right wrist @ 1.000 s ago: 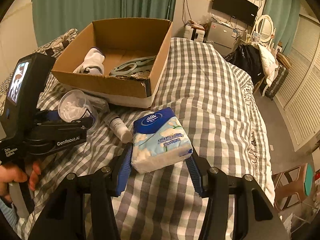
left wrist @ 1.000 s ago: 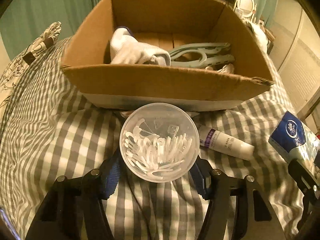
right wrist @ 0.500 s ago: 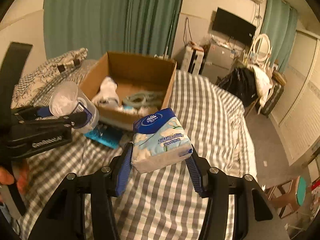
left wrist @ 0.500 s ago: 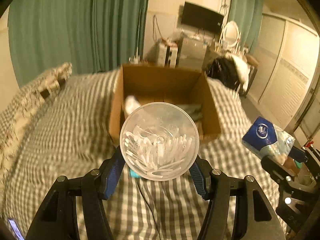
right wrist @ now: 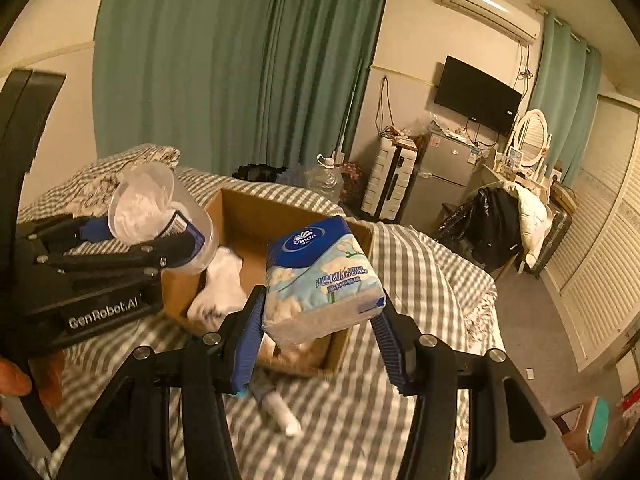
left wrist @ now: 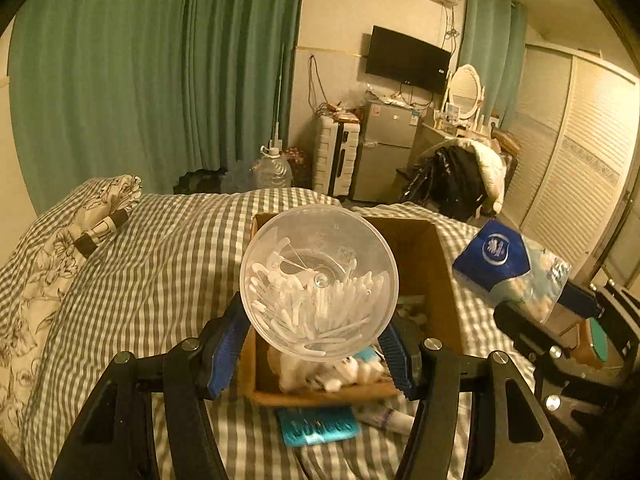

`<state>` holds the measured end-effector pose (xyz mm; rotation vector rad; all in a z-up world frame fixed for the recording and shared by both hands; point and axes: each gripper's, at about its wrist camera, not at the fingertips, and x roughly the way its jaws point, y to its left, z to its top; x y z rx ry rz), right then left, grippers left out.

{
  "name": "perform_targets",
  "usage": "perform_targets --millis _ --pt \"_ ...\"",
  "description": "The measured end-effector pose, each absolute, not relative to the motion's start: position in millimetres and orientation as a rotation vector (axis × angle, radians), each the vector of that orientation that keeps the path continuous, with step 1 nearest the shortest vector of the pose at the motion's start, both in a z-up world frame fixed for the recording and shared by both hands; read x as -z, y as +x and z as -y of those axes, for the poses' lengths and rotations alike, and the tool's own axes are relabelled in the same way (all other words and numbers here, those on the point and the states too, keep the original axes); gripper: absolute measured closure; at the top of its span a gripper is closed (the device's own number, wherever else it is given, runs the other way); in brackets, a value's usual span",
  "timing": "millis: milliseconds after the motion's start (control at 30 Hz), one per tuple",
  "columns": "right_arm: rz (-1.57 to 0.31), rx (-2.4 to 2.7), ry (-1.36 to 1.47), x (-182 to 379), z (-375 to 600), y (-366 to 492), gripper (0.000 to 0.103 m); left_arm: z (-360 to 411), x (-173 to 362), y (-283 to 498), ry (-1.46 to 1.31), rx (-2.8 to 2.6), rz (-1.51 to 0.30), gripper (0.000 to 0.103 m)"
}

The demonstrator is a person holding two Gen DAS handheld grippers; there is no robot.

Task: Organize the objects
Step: 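Lower the cup and tissue pack into the box and open both grippers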

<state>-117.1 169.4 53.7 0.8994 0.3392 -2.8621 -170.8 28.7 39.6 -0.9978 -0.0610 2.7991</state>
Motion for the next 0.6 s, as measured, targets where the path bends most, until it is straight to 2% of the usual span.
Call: perform_targets --millis 167,333,367,467,600 --pt "-0.329 2.861 0.949 -36 -169 -167 0.052 -38 -17 -202 -1.037 -2.771 -0.006 0.04" --pt "-0.284 2.835 1.013 -10 -169 -206 0.051 -37 6 -222 -1.074 -2.725 0.025 0.038" --pt "-0.261 2.836 1.005 -6 -171 -210 0.048 -37 8 -222 -1.064 -2.735 0.018 0.035" --pt "-0.201 2.841 0.979 -3 -176 -210 0.03 -33 7 -216 -1.046 -2.777 -0.009 0.013" --pt "-0.185 2.87 0.933 -15 -185 -198 0.028 -25 -6 -197 -1.021 -2.786 0.003 0.01"
